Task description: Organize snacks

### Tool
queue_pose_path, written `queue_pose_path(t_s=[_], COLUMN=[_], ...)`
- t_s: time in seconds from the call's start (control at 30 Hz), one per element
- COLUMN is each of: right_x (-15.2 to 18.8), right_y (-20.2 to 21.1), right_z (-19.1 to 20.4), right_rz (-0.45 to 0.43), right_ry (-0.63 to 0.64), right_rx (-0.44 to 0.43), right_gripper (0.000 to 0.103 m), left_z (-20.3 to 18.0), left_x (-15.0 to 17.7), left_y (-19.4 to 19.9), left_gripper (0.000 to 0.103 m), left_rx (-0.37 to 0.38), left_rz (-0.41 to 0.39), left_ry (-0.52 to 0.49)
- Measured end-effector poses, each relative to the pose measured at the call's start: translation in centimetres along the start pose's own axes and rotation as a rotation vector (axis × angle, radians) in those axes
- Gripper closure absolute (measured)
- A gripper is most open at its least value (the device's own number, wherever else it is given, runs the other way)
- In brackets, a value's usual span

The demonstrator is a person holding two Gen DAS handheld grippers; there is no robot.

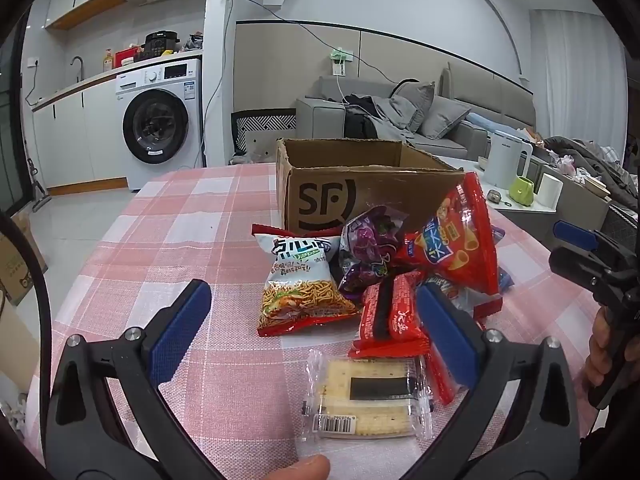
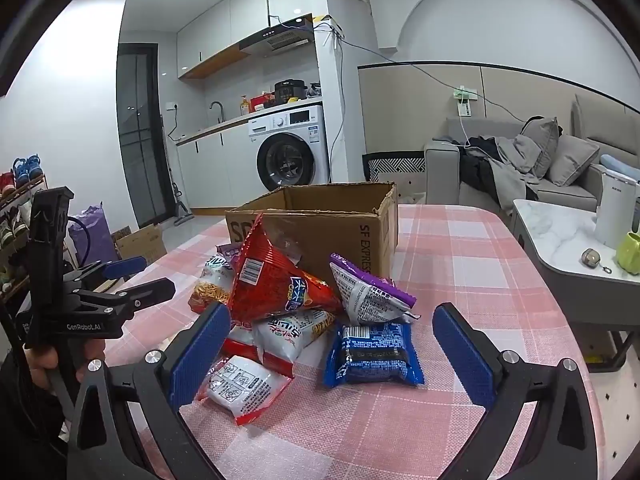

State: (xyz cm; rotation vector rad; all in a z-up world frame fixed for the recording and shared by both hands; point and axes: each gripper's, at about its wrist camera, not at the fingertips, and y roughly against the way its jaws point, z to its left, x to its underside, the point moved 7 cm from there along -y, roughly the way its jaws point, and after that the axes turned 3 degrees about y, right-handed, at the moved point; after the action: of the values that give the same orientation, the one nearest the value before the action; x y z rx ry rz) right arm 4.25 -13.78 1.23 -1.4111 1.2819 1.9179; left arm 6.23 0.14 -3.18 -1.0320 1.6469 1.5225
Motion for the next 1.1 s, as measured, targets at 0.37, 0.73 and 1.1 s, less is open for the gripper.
queue_pose_path(t_s=[0.37, 0.73, 1.1], right_x=[0.01, -0.17, 0.03], right_y=[-0.25, 0.07, 0.07], right_z=[0.02, -0.07, -0.11], right_rz=[-0.001, 0.002, 0.005], right_ry=[-0.002, -0.003, 0.003], right_rx=[-0.002, 0.0, 0.007], right_gripper=[0.0, 0.0, 0.0], left_z=[-0.02, -0.05, 0.27], left_x=[-0.01, -0.03, 0.24], left_y=[-0.02, -0.04, -0.15], left_gripper=[0.001, 0.001, 0.001], left_rx=[-0.002, -0.002, -0.003], left_rz=[0.001, 0.002, 0.003], left_ry=[-0.001, -0.001, -0.002])
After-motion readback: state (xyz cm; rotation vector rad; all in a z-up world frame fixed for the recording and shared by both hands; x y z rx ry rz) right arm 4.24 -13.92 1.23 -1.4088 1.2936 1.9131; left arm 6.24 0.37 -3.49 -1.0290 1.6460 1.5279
